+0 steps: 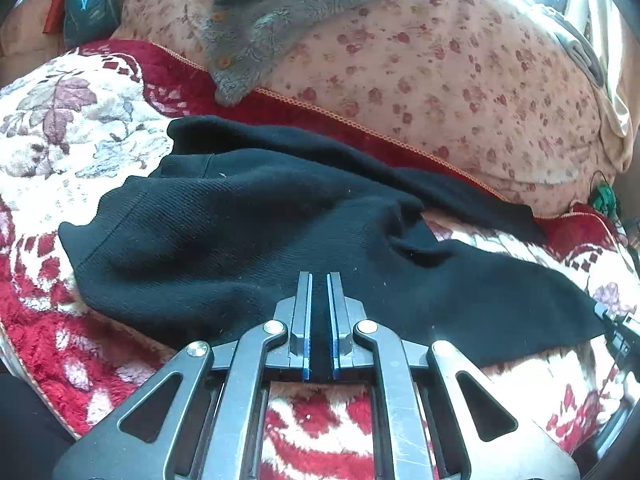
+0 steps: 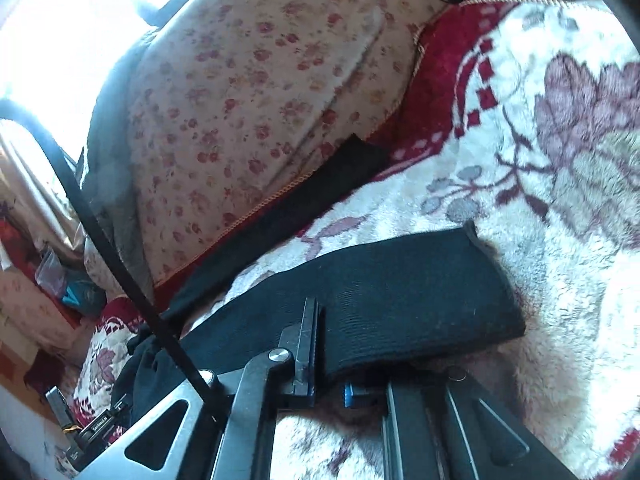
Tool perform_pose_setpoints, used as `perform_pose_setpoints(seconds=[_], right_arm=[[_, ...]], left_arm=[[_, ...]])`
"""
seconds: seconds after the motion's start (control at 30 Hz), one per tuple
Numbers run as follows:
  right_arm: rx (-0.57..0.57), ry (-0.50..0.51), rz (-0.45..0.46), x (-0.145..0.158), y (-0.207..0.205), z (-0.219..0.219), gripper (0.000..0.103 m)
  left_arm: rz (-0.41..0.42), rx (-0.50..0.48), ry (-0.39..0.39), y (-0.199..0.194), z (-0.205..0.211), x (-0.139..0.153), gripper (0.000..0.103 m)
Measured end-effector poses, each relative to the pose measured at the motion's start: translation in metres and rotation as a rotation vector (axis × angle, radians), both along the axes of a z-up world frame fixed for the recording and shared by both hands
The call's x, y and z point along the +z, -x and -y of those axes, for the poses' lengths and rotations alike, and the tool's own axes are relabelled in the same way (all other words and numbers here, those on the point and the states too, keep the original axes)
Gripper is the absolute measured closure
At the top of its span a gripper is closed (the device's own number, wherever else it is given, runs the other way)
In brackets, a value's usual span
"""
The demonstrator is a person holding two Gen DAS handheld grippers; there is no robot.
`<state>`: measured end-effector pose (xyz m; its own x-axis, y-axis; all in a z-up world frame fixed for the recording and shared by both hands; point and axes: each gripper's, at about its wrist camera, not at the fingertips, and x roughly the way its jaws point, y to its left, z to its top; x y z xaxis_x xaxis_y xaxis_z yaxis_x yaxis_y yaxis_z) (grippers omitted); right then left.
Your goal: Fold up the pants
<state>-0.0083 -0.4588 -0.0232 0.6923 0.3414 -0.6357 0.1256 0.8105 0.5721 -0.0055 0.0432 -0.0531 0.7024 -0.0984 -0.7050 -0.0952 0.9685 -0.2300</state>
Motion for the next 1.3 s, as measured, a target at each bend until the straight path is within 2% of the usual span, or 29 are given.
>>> perform_pose_setpoints(seconds=[0.2,0.37,0.47,0.53,0.7,0.73,0.77,0.8,0.83,0.9,1.03,1.17,1.3], right_arm=[[-0.014,0.005,-0.006,0.007,0.015,0.009,0.095],[-0.027,0.078,-0.104,-0.003,0.016,0.01,0.095],[-0.091,0.074,-0.204,-0.012,0.018,0.02,0.086],[-0.136,0.105,-0.227,-0.011,0.021,0.029,0.083],[-0.234,0.138,-0.199,0.01,0.033,0.054,0.08],[-0.243,0.137,-0.183,0.015,0.033,0.055,0.08],[-0.247,0.133,-0.157,0.022,0.034,0.056,0.079],[-0.24,0.126,-0.132,0.027,0.033,0.055,0.076],[-0.22,0.117,-0.099,0.034,0.03,0.052,0.068],[-0.155,0.099,-0.044,0.043,0.022,0.041,0.056],[-0.02,0.01,-0.001,0.046,-0.005,0.01,0.055],[0.066,-0.022,-0.026,0.038,-0.041,-0.016,0.055],[0.106,-0.049,-0.079,0.021,-0.081,-0.028,0.055]], left_arm=[[-0.008,0.01,0.013,0.009,-0.007,0.002,0.097],[-0.017,0.019,0.019,0.015,-0.011,0.004,0.097],[-0.014,0.037,0.012,0.019,-0.015,0.008,0.097],[-0.002,0.041,0.001,0.021,-0.015,0.013,0.097],[0.019,0.034,-0.026,0.02,-0.008,0.025,0.097],[0.017,0.028,-0.024,0.018,-0.006,0.027,0.096],[0.013,0.021,-0.023,0.016,-0.004,0.027,0.089],[0.008,0.008,-0.016,0.013,-0.001,0.028,0.084],[0.007,0.003,-0.009,0.011,0.002,0.029,0.074],[0.011,-0.009,0.01,0.005,0.006,0.032,0.069],[0.013,-0.037,0.011,-0.008,0.018,0.04,0.069],[0.02,-0.056,-0.002,-0.024,0.026,0.047,0.069],[-0.011,-0.076,0.019,-0.051,0.028,0.047,0.069]])
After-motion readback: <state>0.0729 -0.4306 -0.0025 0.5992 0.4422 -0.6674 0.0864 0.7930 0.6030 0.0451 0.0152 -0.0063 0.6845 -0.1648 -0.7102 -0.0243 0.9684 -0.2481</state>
